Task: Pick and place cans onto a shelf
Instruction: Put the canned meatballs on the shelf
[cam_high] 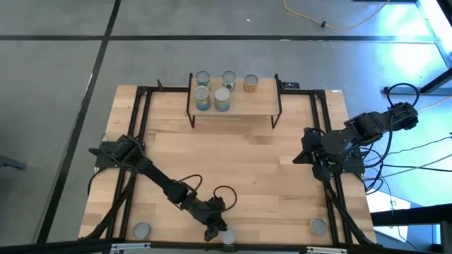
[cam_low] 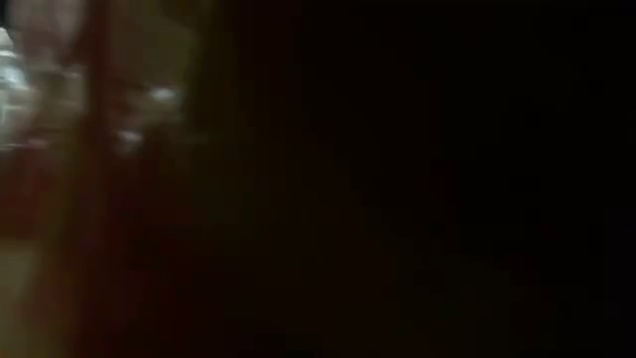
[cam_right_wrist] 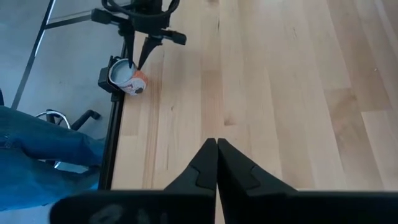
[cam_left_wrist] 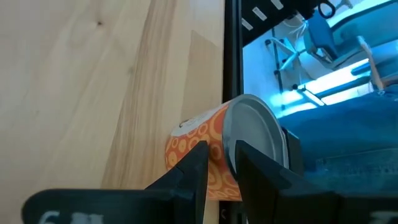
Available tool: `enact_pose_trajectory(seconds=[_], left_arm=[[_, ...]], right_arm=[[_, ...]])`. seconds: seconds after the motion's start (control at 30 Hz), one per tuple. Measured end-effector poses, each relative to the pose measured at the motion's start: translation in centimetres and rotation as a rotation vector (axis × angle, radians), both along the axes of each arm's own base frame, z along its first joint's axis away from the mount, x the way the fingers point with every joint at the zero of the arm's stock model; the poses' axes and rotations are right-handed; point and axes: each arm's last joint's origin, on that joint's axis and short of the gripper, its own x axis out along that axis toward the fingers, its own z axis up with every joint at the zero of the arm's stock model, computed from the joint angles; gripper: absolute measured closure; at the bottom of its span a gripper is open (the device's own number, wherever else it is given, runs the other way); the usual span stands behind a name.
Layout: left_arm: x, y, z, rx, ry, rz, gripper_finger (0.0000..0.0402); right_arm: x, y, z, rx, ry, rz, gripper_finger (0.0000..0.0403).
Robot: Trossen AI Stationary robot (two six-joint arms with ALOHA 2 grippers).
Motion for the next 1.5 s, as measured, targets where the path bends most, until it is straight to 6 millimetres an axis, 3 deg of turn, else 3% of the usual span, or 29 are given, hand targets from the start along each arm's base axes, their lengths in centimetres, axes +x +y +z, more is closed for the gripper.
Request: enact_pose_trajectory(seconds=[0.37,0.63,0.77,1.07,1.3,1.5], left_arm=[[0.0,0.2,-0.2,0.076,0.066,-0.026,0.0334],[0.3,1.0,-0.6,0.096,0.112,-0.004,0.0391],[0.4,2.2,-1.6,0.111,0.185,0.028,0.0398],[1.3,4.4,0.6,0.123,0.141,0.057,0.0400],[0.9,6.7,4.3,0.183,0.113,0.109,0.0401],[-0.1,9.7,8.9,0.255,0.056,0.201,0.0401]], right_arm=[[0.0,0.1,0.0,0.013,0.002,0.014,0.0396],[0.0,0.1,0.0,0.013,0.001,0.014,0.0397],[0.0,0.1,0.0,0.014,-0.001,0.013,0.0397],[0.1,0.1,0.1,0.020,-0.007,0.017,0.0396],[0.1,0.1,0.1,0.018,-0.007,0.020,0.0396],[0.1,0.1,0.1,0.017,-0.008,0.021,0.0396]])
